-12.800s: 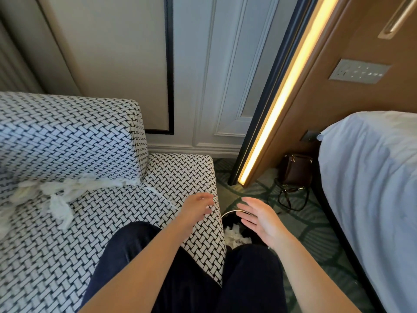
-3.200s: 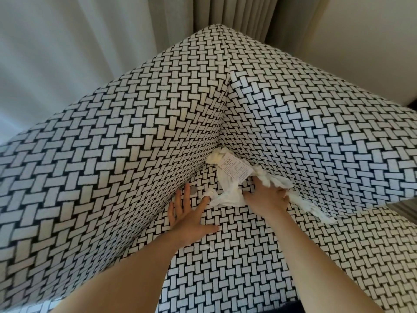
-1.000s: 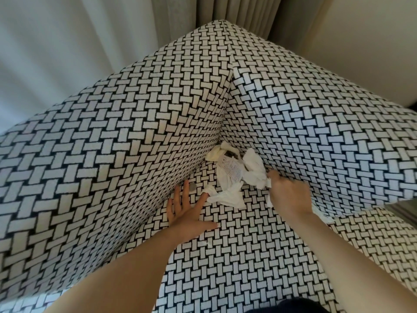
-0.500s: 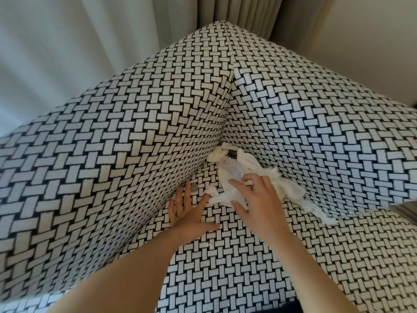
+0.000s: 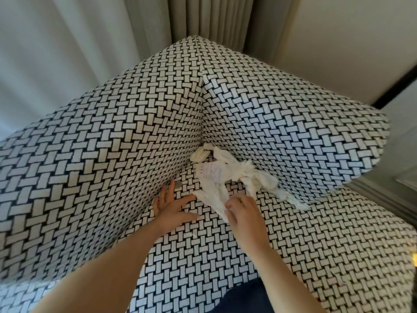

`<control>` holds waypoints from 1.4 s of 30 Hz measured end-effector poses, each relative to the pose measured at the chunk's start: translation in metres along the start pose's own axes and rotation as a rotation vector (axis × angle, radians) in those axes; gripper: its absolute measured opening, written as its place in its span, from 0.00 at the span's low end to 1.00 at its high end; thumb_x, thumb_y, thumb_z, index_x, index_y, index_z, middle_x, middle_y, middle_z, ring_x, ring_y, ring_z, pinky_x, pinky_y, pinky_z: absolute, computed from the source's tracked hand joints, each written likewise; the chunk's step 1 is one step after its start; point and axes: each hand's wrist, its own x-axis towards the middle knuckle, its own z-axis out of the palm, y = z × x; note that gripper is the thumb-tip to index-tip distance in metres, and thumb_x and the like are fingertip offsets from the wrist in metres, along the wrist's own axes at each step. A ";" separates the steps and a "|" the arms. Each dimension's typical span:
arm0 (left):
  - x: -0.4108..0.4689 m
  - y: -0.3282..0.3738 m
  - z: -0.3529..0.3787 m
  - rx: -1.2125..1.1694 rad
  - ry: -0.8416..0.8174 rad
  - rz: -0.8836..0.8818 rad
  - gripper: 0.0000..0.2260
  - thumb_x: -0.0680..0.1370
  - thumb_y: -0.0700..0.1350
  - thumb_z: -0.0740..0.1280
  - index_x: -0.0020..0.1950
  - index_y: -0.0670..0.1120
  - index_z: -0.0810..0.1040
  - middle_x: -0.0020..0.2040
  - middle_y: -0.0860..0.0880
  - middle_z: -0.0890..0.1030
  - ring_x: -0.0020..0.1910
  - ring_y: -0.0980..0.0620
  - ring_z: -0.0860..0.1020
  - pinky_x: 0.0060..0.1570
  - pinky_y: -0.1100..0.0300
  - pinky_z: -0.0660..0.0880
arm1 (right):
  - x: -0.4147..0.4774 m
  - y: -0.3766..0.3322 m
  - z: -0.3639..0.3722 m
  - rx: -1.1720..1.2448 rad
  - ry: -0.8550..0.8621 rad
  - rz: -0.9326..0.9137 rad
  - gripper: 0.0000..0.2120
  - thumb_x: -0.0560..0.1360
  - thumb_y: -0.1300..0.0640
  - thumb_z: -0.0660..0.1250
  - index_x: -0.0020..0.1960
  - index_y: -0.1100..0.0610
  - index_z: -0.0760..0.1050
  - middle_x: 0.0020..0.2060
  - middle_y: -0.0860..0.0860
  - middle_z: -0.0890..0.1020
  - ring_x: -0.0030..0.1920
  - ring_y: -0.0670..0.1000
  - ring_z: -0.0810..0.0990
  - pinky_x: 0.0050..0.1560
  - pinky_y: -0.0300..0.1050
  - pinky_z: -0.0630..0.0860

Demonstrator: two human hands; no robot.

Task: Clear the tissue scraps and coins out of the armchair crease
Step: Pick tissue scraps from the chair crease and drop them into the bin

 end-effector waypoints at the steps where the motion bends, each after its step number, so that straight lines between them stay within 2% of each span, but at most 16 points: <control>1: -0.003 0.002 -0.002 -0.104 0.047 0.012 0.18 0.71 0.54 0.71 0.60 0.65 0.74 0.77 0.56 0.38 0.75 0.51 0.35 0.71 0.48 0.32 | -0.003 0.001 -0.002 0.025 -0.023 0.009 0.04 0.75 0.58 0.67 0.50 0.55 0.78 0.51 0.47 0.77 0.53 0.47 0.74 0.53 0.41 0.76; 3: -0.012 0.011 -0.010 -0.442 0.123 0.010 0.08 0.72 0.47 0.73 0.45 0.61 0.82 0.76 0.58 0.54 0.76 0.53 0.46 0.73 0.51 0.41 | -0.009 0.000 -0.007 0.084 -0.059 0.013 0.05 0.77 0.57 0.64 0.52 0.54 0.76 0.51 0.45 0.75 0.52 0.45 0.73 0.52 0.37 0.74; 5: -0.023 0.020 -0.014 -0.781 0.176 0.015 0.13 0.71 0.39 0.73 0.33 0.57 0.84 0.66 0.60 0.70 0.71 0.54 0.60 0.68 0.60 0.56 | -0.015 -0.004 -0.014 0.141 -0.090 0.019 0.05 0.78 0.56 0.63 0.52 0.55 0.74 0.50 0.44 0.73 0.49 0.43 0.73 0.49 0.34 0.72; 6: -0.029 0.024 -0.017 -0.810 0.232 0.026 0.14 0.71 0.37 0.72 0.31 0.54 0.85 0.61 0.59 0.73 0.67 0.55 0.65 0.64 0.62 0.59 | -0.018 -0.006 -0.016 0.154 -0.111 0.024 0.05 0.78 0.55 0.63 0.53 0.54 0.74 0.50 0.43 0.73 0.48 0.42 0.74 0.48 0.33 0.73; 10: -0.032 0.037 -0.015 -0.623 0.478 0.099 0.07 0.74 0.37 0.70 0.37 0.46 0.82 0.54 0.51 0.76 0.58 0.53 0.72 0.62 0.58 0.66 | -0.033 -0.016 -0.025 0.189 -0.167 0.033 0.07 0.79 0.55 0.60 0.55 0.55 0.73 0.53 0.44 0.73 0.44 0.42 0.77 0.47 0.35 0.76; 12: -0.025 0.043 -0.013 -0.515 0.514 0.147 0.05 0.75 0.38 0.68 0.47 0.46 0.81 0.56 0.49 0.77 0.57 0.53 0.72 0.60 0.58 0.68 | -0.037 -0.019 -0.028 0.214 -0.177 0.023 0.07 0.79 0.55 0.60 0.55 0.55 0.73 0.53 0.43 0.72 0.44 0.40 0.75 0.47 0.31 0.73; 14: -0.013 0.047 -0.010 -0.391 0.407 0.169 0.17 0.76 0.39 0.68 0.64 0.48 0.75 0.66 0.49 0.73 0.64 0.52 0.69 0.65 0.56 0.66 | -0.043 -0.021 -0.032 0.229 -0.180 0.009 0.06 0.79 0.55 0.61 0.55 0.55 0.73 0.53 0.42 0.71 0.45 0.40 0.74 0.48 0.32 0.74; 16: -0.003 0.050 -0.005 -0.233 0.241 0.158 0.28 0.77 0.40 0.67 0.74 0.51 0.63 0.72 0.50 0.66 0.71 0.48 0.64 0.70 0.50 0.63 | -0.048 -0.023 -0.034 0.228 -0.189 0.002 0.06 0.79 0.55 0.61 0.54 0.54 0.73 0.54 0.42 0.71 0.46 0.40 0.75 0.50 0.35 0.75; 19: 0.004 0.053 0.004 0.070 0.110 0.071 0.32 0.77 0.45 0.66 0.77 0.54 0.54 0.69 0.43 0.68 0.66 0.44 0.67 0.64 0.47 0.69 | -0.051 -0.023 -0.035 0.228 -0.187 0.016 0.06 0.79 0.56 0.61 0.54 0.54 0.72 0.53 0.42 0.71 0.46 0.40 0.74 0.50 0.36 0.75; 23: -0.007 0.057 0.014 0.402 0.311 -0.029 0.24 0.76 0.45 0.66 0.71 0.52 0.66 0.63 0.47 0.72 0.65 0.47 0.68 0.62 0.48 0.67 | -0.052 -0.018 -0.034 0.290 -0.147 0.088 0.11 0.77 0.58 0.64 0.60 0.52 0.72 0.57 0.41 0.71 0.50 0.38 0.73 0.50 0.23 0.68; 27: -0.022 0.054 0.019 0.298 0.378 -0.053 0.15 0.76 0.44 0.66 0.62 0.54 0.75 0.54 0.51 0.79 0.52 0.52 0.77 0.54 0.53 0.74 | -0.051 -0.015 -0.031 0.369 -0.126 0.182 0.19 0.75 0.59 0.68 0.64 0.51 0.70 0.60 0.44 0.70 0.49 0.37 0.72 0.47 0.19 0.66; 30: -0.036 0.056 0.016 0.205 0.364 -0.074 0.13 0.77 0.44 0.65 0.60 0.54 0.76 0.50 0.53 0.81 0.43 0.54 0.78 0.41 0.60 0.75 | -0.050 -0.015 -0.035 0.440 -0.080 0.252 0.21 0.73 0.59 0.70 0.64 0.50 0.70 0.58 0.44 0.71 0.42 0.40 0.75 0.45 0.27 0.73; 34: -0.055 0.059 0.014 -0.054 0.406 -0.076 0.14 0.76 0.42 0.67 0.61 0.50 0.75 0.40 0.53 0.80 0.34 0.53 0.78 0.33 0.59 0.77 | -0.055 -0.018 -0.043 0.526 -0.004 0.317 0.18 0.72 0.60 0.71 0.60 0.50 0.74 0.51 0.41 0.75 0.39 0.43 0.76 0.43 0.35 0.77; 37: -0.071 0.067 0.016 -0.172 0.409 -0.046 0.11 0.76 0.42 0.68 0.59 0.47 0.78 0.42 0.53 0.79 0.31 0.56 0.75 0.28 0.63 0.72 | -0.061 -0.021 -0.050 0.562 0.057 0.333 0.12 0.73 0.62 0.69 0.55 0.53 0.78 0.44 0.39 0.78 0.38 0.42 0.78 0.40 0.33 0.76; 40: -0.082 0.076 0.023 -0.356 0.388 -0.047 0.11 0.76 0.42 0.69 0.57 0.45 0.79 0.47 0.51 0.82 0.29 0.56 0.75 0.25 0.66 0.71 | -0.070 -0.024 -0.061 0.606 0.126 0.350 0.08 0.75 0.62 0.67 0.53 0.55 0.79 0.42 0.38 0.79 0.42 0.38 0.79 0.44 0.30 0.75; 42: -0.088 0.086 0.029 -0.454 0.359 -0.046 0.10 0.75 0.42 0.69 0.56 0.44 0.80 0.48 0.49 0.83 0.34 0.54 0.78 0.29 0.67 0.72 | -0.079 -0.027 -0.070 0.647 0.206 0.369 0.08 0.75 0.63 0.66 0.51 0.54 0.80 0.42 0.39 0.80 0.43 0.35 0.79 0.46 0.28 0.74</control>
